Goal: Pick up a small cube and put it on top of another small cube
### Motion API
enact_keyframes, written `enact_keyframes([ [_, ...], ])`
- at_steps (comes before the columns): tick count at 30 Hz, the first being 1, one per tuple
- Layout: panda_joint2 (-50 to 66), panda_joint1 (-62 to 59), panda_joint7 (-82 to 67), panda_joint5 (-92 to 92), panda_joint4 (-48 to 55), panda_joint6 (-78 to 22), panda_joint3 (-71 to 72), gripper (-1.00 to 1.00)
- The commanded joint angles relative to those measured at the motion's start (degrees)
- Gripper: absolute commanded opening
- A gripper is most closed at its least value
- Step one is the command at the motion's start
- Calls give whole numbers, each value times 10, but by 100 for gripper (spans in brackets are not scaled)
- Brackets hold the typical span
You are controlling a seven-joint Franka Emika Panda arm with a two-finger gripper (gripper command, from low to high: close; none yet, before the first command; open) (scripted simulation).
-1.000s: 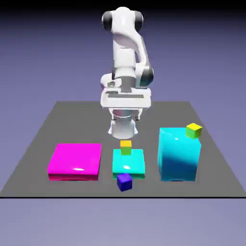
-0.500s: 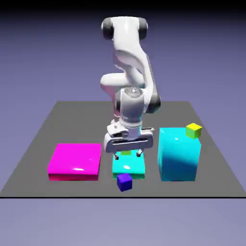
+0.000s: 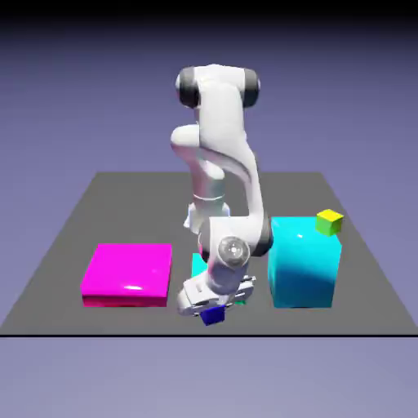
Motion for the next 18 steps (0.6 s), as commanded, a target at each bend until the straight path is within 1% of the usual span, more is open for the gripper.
enact_keyframes([
  [1,-16,1,0,0,9,-25,1,-100],
  [4,-59,20,5,38,24,-80,-9,-100],
  [12,-209,146,-4,228,38,-213,-28,-100],
  [14,-241,167,-51,203,42,-238,12,-100],
  [18,-265,176,-140,108,47,-255,95,-100],
])
